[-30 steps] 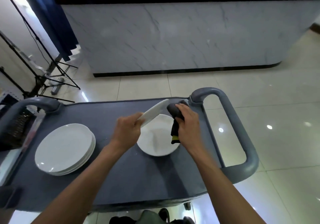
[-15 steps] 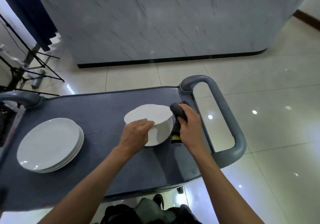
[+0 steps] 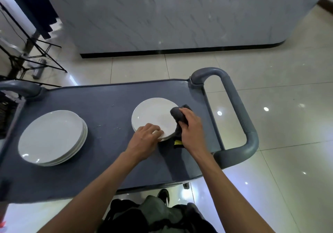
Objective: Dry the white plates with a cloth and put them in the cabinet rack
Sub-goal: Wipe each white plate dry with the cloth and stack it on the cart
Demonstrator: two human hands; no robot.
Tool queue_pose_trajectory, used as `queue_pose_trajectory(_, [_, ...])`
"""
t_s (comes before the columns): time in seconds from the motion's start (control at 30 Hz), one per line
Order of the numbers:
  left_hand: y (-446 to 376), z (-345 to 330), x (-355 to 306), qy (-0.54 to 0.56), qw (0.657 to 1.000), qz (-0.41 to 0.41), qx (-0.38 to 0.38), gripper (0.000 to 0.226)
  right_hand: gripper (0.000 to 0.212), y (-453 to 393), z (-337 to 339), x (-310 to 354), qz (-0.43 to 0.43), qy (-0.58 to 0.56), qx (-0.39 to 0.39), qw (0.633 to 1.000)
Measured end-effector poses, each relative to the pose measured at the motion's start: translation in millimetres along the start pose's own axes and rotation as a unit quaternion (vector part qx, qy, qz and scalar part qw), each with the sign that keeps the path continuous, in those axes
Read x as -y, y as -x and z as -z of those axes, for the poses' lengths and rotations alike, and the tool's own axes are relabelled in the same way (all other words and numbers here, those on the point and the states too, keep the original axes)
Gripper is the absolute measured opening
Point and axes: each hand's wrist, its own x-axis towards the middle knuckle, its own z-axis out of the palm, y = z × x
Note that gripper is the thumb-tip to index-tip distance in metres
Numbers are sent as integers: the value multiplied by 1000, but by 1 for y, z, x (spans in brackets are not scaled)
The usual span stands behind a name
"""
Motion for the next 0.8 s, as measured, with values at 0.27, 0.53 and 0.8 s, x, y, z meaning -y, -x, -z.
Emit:
queue_pose_trajectory(0.27, [1, -12, 7, -9, 1000, 1, 4, 30, 43, 11, -3, -4, -5, 5, 27, 1000])
queue_pose_trajectory(0.53, [2, -14, 9, -3, 1000, -8, 7, 26, 43, 14, -6, -4, -4, 12, 36, 999])
queue_pose_trajectory(0.8, [6, -8, 15, 13, 1000, 8, 9, 20, 45, 7, -14, 9, 24, 25, 42, 999])
